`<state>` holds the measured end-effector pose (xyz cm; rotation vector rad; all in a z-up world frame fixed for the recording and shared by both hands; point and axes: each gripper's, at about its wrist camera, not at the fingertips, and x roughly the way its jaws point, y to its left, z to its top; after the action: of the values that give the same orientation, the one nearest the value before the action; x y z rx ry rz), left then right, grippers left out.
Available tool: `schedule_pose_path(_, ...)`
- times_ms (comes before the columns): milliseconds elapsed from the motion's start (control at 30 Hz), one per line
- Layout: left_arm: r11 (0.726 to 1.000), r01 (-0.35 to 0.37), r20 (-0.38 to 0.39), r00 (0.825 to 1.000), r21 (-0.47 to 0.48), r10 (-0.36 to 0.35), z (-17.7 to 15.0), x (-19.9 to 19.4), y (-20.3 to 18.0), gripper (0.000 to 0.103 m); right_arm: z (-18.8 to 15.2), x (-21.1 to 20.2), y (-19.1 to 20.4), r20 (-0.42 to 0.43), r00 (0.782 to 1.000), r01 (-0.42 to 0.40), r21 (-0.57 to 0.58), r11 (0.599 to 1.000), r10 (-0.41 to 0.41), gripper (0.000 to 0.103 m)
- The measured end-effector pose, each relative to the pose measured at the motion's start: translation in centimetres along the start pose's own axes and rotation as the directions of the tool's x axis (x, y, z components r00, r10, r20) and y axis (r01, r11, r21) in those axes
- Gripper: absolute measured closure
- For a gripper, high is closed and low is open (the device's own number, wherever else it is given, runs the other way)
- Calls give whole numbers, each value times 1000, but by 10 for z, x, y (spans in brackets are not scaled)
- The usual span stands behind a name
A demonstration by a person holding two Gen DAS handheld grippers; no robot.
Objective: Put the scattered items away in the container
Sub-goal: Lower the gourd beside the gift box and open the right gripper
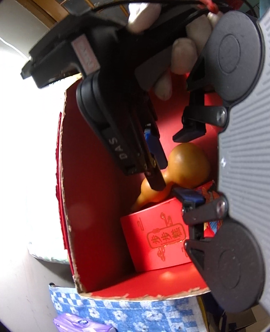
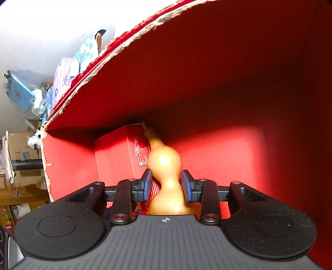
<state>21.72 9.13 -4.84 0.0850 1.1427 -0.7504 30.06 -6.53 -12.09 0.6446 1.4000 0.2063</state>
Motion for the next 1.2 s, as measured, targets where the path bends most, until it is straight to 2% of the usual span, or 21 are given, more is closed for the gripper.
schedule_pose_path(167,1000,-14,-12,1000,-15,14,2,11,-2,57,1,0,1,14,1000,-5,-3,1000,5,68)
schedule_pose_path(367,997,-64,-24,998,-30,63,4,14,-5,57,0,-8,4,39,999,0,-13,1000,0,68)
schedule_pose_path(467,994,-107,-27,994,-27,107,4,12,-7,54,-8,-34,-24,39,999,8,-21,1000,-7,68)
schedule_pose_path(533,991,-129,-19,992,-22,128,5,10,-10,57,-10,-40,-28,46,999,13,-30,999,-12,68)
schedule_pose_path(933,984,-170,26,985,-50,171,4,-7,-21,57,-22,-61,-30,115,993,46,-76,996,-37,66)
schedule_pose_path(1200,973,-216,89,971,-82,224,-7,-35,-46,49,-36,-86,-28,181,983,49,-133,990,-24,64)
